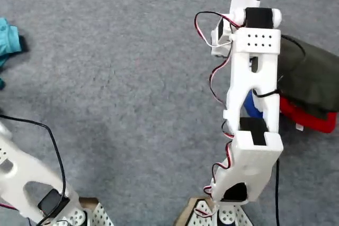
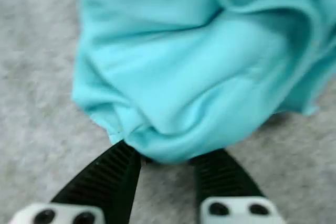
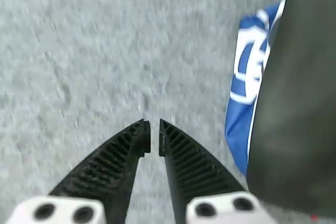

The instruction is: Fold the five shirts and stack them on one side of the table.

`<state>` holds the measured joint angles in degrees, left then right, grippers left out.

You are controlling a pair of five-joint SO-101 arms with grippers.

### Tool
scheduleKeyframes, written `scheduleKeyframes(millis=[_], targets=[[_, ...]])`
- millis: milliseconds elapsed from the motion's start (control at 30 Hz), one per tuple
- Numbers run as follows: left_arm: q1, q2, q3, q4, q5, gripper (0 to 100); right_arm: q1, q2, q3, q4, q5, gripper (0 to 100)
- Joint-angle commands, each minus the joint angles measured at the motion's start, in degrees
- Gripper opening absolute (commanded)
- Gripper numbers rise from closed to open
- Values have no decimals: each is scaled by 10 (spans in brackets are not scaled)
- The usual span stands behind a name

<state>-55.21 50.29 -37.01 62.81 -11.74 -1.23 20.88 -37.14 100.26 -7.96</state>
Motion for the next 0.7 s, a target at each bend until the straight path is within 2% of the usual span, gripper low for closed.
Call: scheduleKeyframes(millis=[0, 67, 200, 333, 500, 667], targets=[[-4, 16, -40, 15, 2, 21, -4, -33, 13, 21, -4, 48], [-4, 16, -55, 53, 2, 17, -3, -56, 38, 21, 9, 25], [1, 5, -132, 156, -5, 18, -13, -131, 138, 21, 99, 2], [16, -19, -222, 251, -36, 18, -14, -242, 280, 19, 183, 2], [30, -45, -346, 375, -38, 18, -12, -384, 466, -11, 273, 2], [33, -88, -389, 382, -36, 18, 43, -522, 669, -150, 353, 2]])
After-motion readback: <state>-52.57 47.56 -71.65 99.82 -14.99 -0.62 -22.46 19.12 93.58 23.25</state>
